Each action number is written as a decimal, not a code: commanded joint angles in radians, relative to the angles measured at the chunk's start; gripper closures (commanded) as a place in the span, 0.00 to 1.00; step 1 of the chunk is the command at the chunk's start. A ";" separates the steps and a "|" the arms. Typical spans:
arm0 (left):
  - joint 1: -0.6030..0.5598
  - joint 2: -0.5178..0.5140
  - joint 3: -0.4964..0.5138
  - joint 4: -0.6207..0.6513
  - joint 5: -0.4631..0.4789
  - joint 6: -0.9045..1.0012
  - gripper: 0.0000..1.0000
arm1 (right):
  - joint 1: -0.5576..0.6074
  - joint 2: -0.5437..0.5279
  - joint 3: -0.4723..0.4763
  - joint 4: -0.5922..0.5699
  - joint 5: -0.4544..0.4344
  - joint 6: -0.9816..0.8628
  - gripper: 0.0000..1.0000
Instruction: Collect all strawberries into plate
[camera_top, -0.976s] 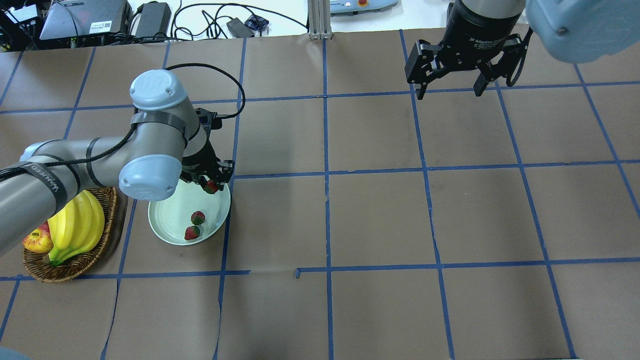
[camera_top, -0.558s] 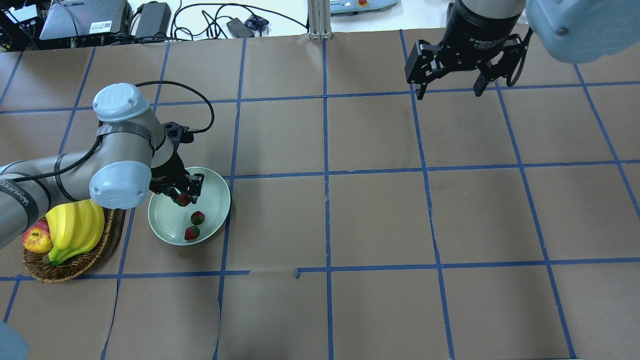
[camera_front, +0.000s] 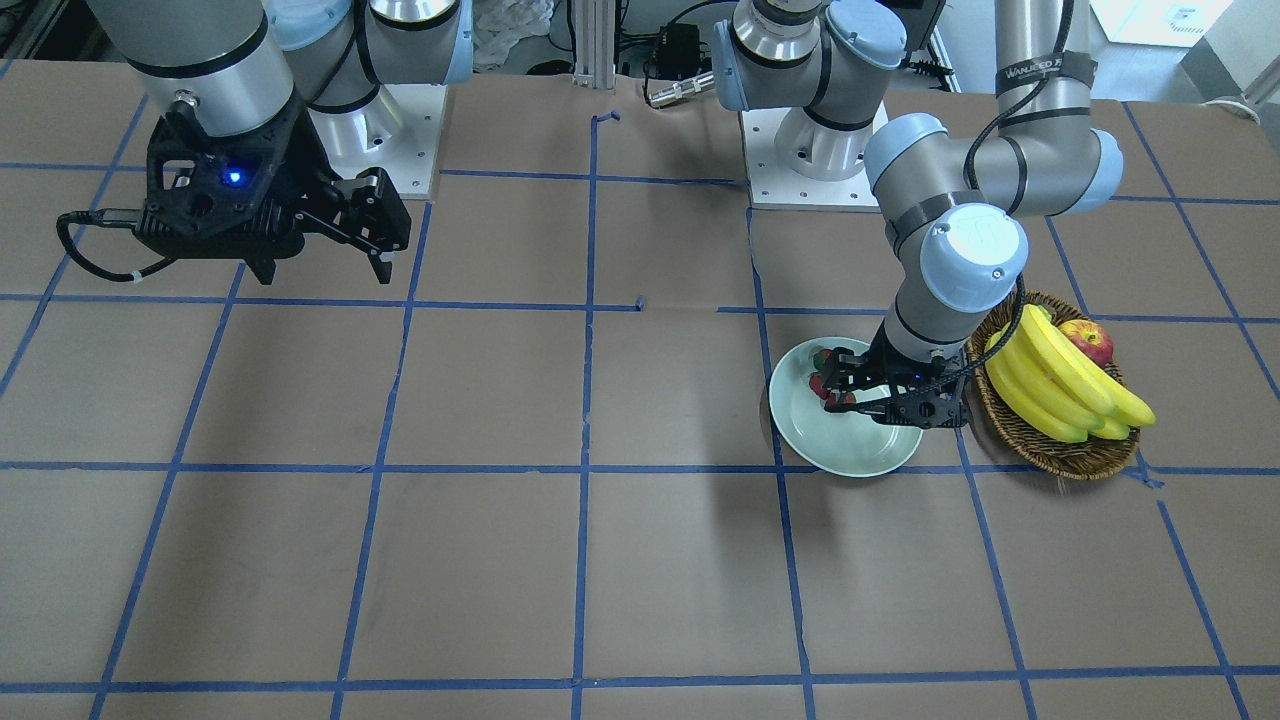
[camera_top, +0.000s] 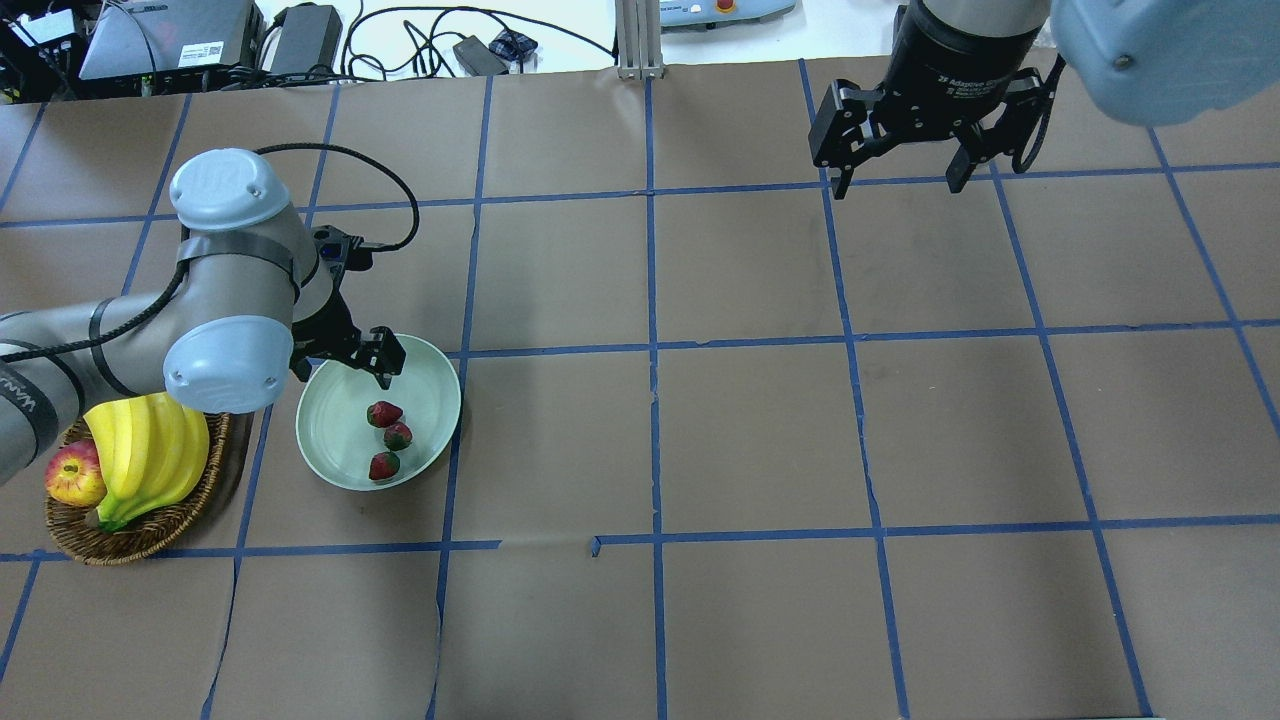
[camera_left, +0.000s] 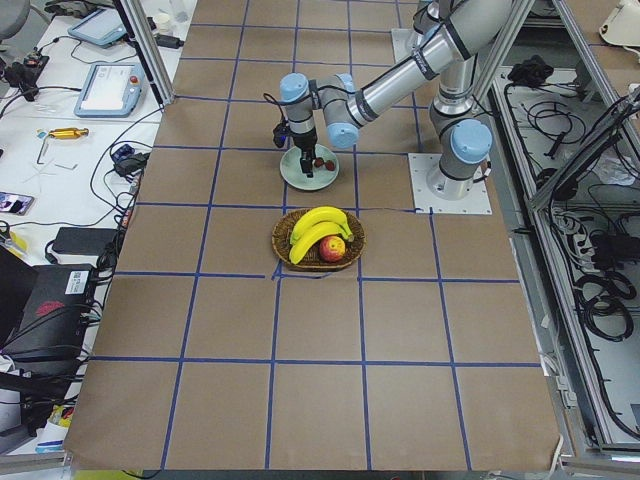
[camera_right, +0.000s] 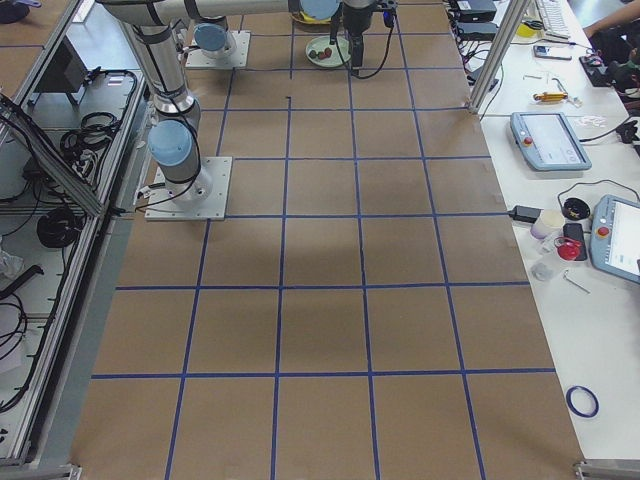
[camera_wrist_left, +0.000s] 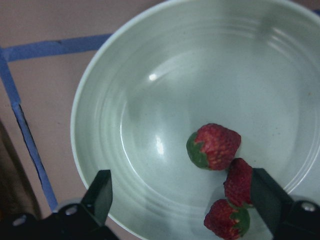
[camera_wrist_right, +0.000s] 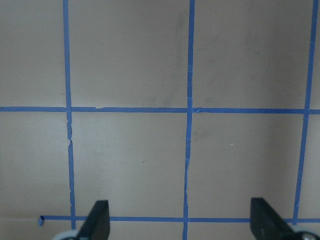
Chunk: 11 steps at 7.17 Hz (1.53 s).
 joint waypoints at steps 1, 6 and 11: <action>-0.061 0.087 0.148 -0.143 -0.063 -0.035 0.00 | 0.000 0.000 0.002 0.000 0.001 0.000 0.00; -0.225 0.143 0.420 -0.286 -0.100 -0.304 0.00 | 0.002 0.008 0.002 0.006 0.005 0.017 0.00; -0.224 0.189 0.408 -0.429 -0.171 -0.299 0.00 | 0.002 0.009 -0.002 -0.011 0.001 0.021 0.00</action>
